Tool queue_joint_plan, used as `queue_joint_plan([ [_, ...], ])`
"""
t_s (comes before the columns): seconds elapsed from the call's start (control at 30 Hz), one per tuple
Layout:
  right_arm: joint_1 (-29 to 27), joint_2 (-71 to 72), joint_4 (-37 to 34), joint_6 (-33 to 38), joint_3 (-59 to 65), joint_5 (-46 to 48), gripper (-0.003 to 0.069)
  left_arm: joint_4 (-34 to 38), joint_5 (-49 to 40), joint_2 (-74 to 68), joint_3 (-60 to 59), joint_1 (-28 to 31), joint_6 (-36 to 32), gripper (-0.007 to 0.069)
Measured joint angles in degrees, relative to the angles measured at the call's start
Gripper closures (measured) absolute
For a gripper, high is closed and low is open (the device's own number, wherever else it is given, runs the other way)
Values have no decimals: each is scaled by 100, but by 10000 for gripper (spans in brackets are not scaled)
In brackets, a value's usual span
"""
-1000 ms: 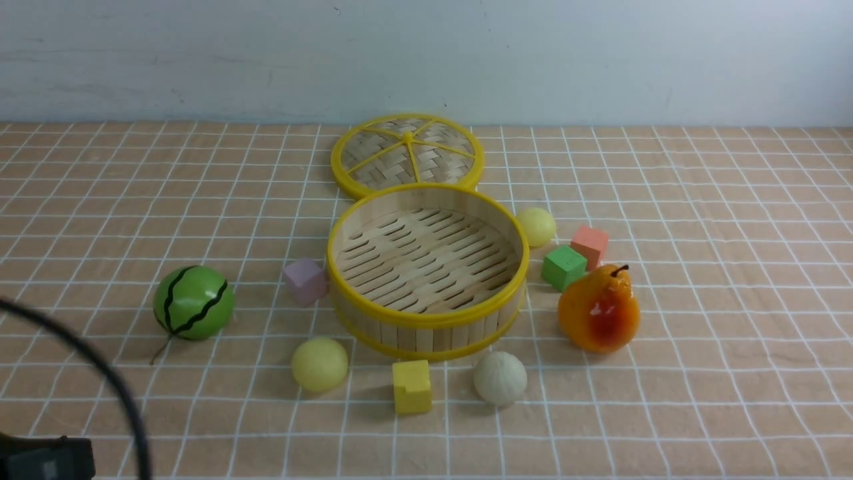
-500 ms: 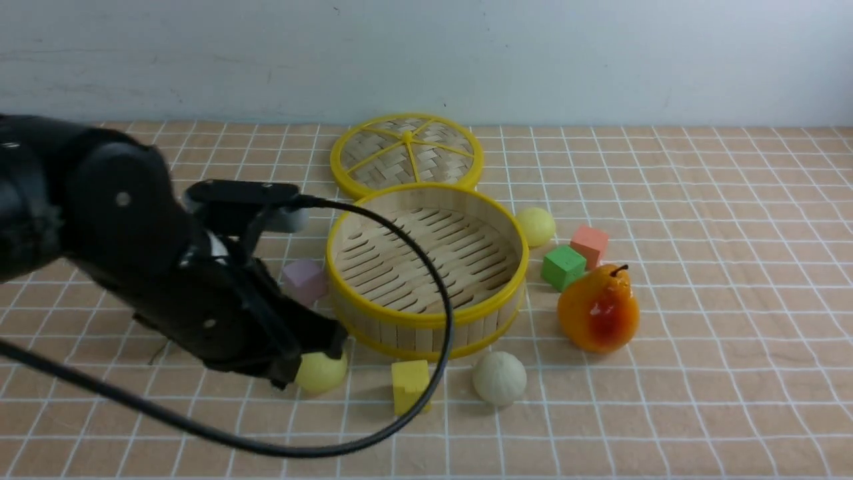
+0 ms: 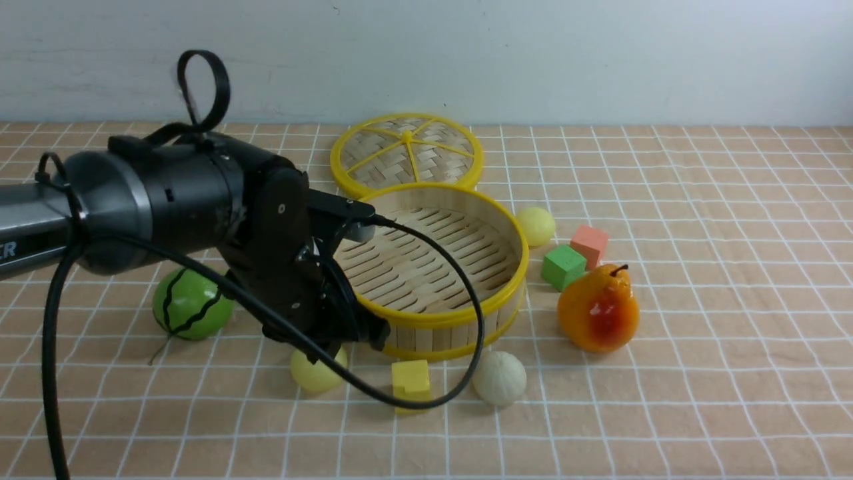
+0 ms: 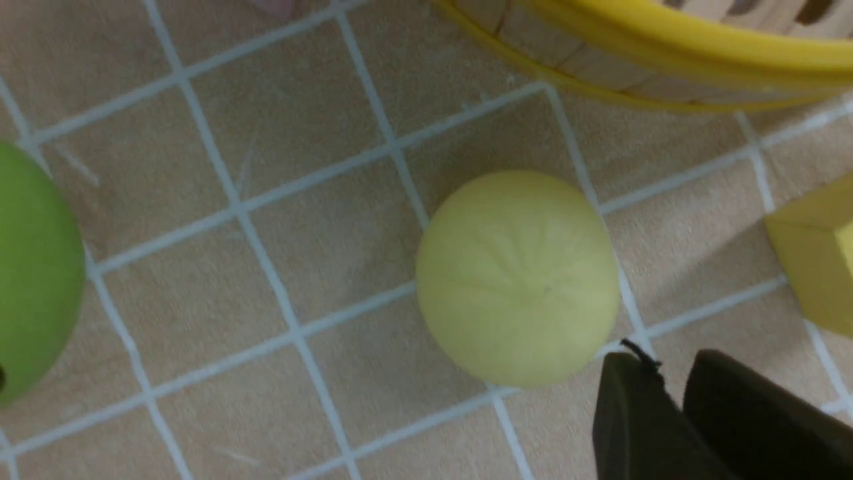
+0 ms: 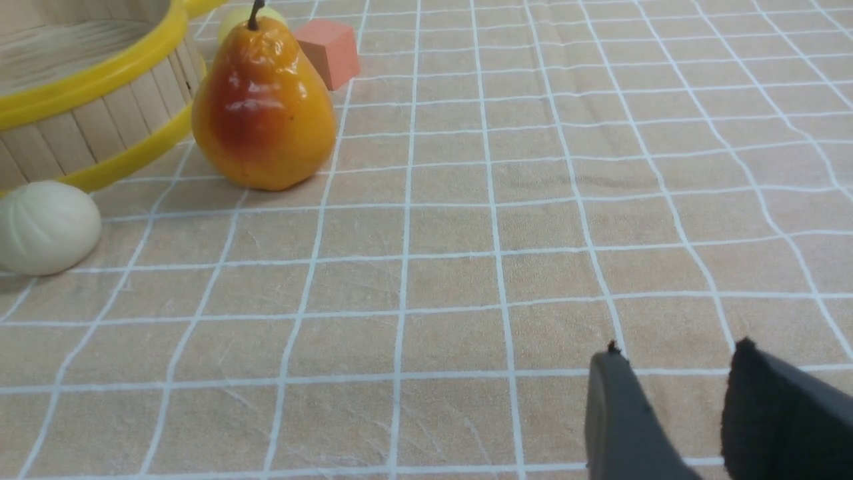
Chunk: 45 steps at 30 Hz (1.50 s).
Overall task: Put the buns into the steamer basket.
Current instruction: Use the left arm to grab a steamed stuffed bun, then use the left arm to put the steamed stuffed bun into the steamer
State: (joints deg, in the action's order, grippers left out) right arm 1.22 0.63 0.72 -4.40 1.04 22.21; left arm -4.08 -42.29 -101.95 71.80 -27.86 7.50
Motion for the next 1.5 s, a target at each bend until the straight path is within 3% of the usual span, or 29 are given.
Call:
queue_joint_plan([
  [0.23,0,0,0,0,0,0,419,-271,237,-124,22,0,90,379],
  [0.73,0,0,0,0,0,0,419,-659,626,-755,35,0,134,374],
  [0.87,0,0,0,0,0,0,419,-672,650,-804,40,0,134,438],
  [1.03,0,0,0,0,0,0,419,-659,441,-725,58,0,138,631],
  [1.27,0,0,0,0,0,0,419,-533,-18,28,37,0,200,638],
  [1.5,0,0,0,0,0,0,419,103,452,668,412,0,-335,638],
])
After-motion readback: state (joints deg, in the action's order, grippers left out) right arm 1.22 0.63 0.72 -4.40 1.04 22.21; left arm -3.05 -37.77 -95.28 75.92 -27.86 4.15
